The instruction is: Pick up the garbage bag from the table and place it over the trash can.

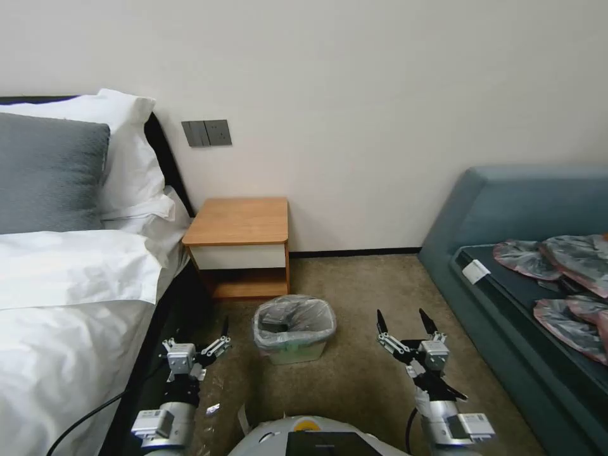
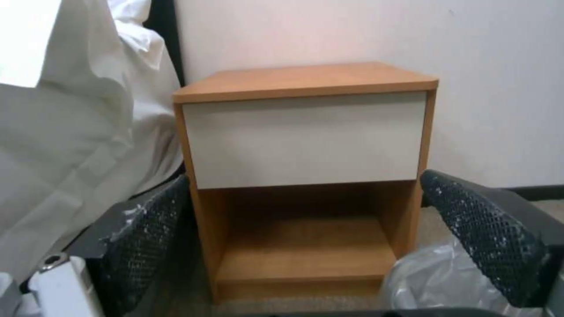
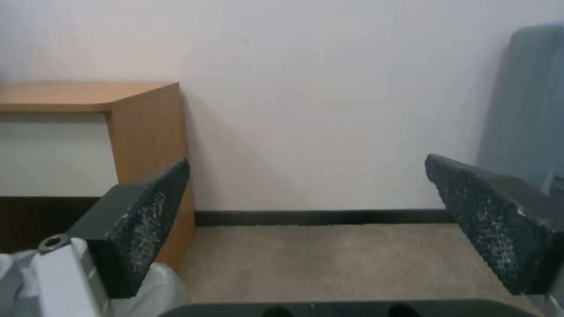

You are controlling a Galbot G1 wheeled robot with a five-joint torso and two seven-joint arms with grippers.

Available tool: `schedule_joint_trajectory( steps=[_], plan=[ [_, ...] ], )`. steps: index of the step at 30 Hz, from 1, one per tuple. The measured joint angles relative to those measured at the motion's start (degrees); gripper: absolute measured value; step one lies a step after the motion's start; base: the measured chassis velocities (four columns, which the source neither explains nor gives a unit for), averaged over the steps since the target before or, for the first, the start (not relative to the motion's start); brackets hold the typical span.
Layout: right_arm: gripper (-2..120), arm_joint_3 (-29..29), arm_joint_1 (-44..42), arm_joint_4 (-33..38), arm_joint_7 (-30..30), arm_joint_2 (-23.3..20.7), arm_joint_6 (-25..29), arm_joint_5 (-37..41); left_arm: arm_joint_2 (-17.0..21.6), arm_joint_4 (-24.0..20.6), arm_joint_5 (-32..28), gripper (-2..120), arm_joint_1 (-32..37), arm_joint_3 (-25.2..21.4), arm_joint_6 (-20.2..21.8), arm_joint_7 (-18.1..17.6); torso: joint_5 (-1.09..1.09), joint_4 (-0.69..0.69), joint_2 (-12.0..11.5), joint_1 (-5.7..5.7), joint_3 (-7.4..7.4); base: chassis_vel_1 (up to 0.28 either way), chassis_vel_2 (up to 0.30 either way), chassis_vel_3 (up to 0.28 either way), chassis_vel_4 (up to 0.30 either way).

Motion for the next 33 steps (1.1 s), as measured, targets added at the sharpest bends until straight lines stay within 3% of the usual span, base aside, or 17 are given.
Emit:
schedule_joint_trajectory(
  steps=[8, 33],
  plan=[
    [100, -0.84, 0.26, -0.47, 0.62, -0.04, -0.03, -0.62, -0.33, -0.02, 3.16, 100, -0.08, 0.58, 0.89, -0.87, 0.00, 0.00, 0.00, 0.00, 0.00, 0.000, 0.000, 0.000, 0.000],
    [100, -0.85, 0.24, -0.53, 0.75, -0.04, 0.11, -0.66, -0.34, -0.09, 3.31, 100, -0.14, 0.64, 1.01, -0.88, 0.00, 0.00, 0.00, 0.00, 0.00, 0.000, 0.000, 0.000, 0.000]
  ],
)
